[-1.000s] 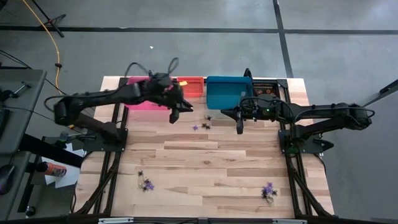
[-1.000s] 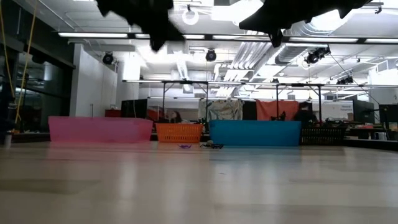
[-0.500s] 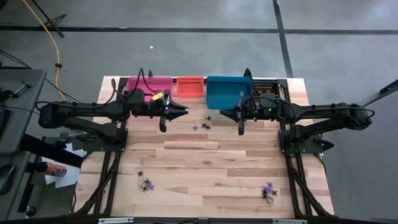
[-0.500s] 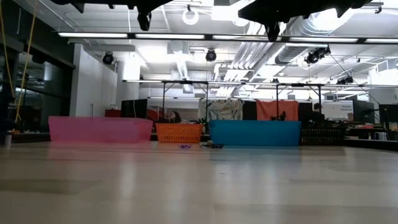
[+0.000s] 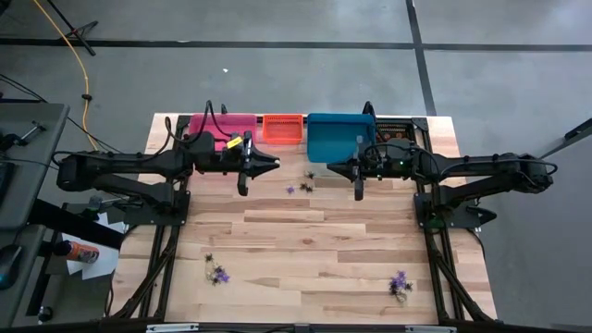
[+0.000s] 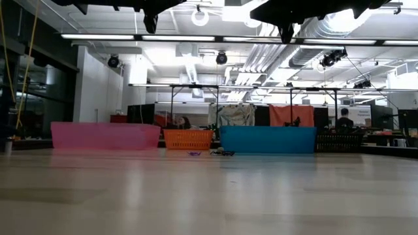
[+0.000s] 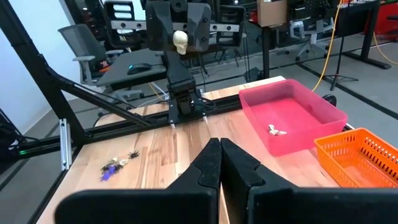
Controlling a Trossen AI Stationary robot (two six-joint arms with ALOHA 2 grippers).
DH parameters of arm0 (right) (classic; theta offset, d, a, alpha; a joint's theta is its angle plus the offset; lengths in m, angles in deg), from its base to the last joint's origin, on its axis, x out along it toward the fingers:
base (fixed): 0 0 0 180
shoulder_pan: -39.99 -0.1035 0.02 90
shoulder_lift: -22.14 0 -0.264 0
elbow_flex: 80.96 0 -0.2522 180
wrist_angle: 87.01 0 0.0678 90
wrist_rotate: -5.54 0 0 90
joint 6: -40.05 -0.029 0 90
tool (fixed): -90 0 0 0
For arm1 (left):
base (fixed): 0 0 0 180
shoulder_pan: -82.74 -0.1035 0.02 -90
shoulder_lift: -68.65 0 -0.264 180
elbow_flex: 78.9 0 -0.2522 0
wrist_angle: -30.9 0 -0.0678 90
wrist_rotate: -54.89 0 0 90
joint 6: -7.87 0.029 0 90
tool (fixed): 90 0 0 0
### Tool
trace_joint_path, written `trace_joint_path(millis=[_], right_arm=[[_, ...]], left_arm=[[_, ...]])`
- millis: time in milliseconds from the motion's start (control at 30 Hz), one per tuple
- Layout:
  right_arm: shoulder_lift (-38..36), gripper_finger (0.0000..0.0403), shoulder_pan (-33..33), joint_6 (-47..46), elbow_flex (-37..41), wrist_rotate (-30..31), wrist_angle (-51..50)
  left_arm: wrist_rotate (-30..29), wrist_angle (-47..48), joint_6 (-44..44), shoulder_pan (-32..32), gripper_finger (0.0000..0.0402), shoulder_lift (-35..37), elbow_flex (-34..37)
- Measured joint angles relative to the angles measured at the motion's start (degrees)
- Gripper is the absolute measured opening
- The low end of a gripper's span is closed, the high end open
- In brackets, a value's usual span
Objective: Sort Halloween decoration
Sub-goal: Put the white skull toy into the pink bin
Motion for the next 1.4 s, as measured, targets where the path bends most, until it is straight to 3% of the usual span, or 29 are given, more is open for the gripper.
trace_joint_path(millis=[67, 167, 300, 500, 700, 867, 1067, 1400], right_arm=[[0.0, 0.0, 0.0, -0.04, 0.0, 0.01, 0.0], [0.0, 0.0, 0.0, -0.38, 0.0, 0.01, -0.02], [0.0, 0.0, 0.0, -0.36, 0.0, 0.03, -0.04], [0.0, 0.0, 0.0, -0.36, 0.0, 0.94, -0.09], [0.0, 0.0, 0.0, -0.44, 0.0, 2.74, -0.7], [0.0, 0.0, 0.0, -0.53, 0.0, 3.66, -1.38], [0.0, 0.0, 0.02, -0.6, 0.0, 5.38, -1.68], [0.0, 0.0, 0.01, -4.9, 0.0, 5.67, -4.2]], left_arm=[[-1.06, 1.61, 1.39, -1.13, 0.0042, 0.18, -0.02], [-7.3, 7.04, 1.78, -5.04, 0.0042, 0.79, -0.33], [-13.52, 18.22, -3.39, -14.51, 0.0042, 0.59, -0.44], [-14.05, 36.91, -10.77, -31.18, 0.0042, -5.16, -0.39], [-9.9, 46.06, -10.74, -42.26, 0.0042, -14.29, -0.42], [-9.52, 49.3, -12.32, -46.06, 0.0042, -21.7, -1.41], [-13.58, 54.08, -11.71, -46.32, 0.0054, -28.98, -7.88], [-14.58, 55.44, -11.37, -46.39, 0.0105, -33.2, -10.36]])
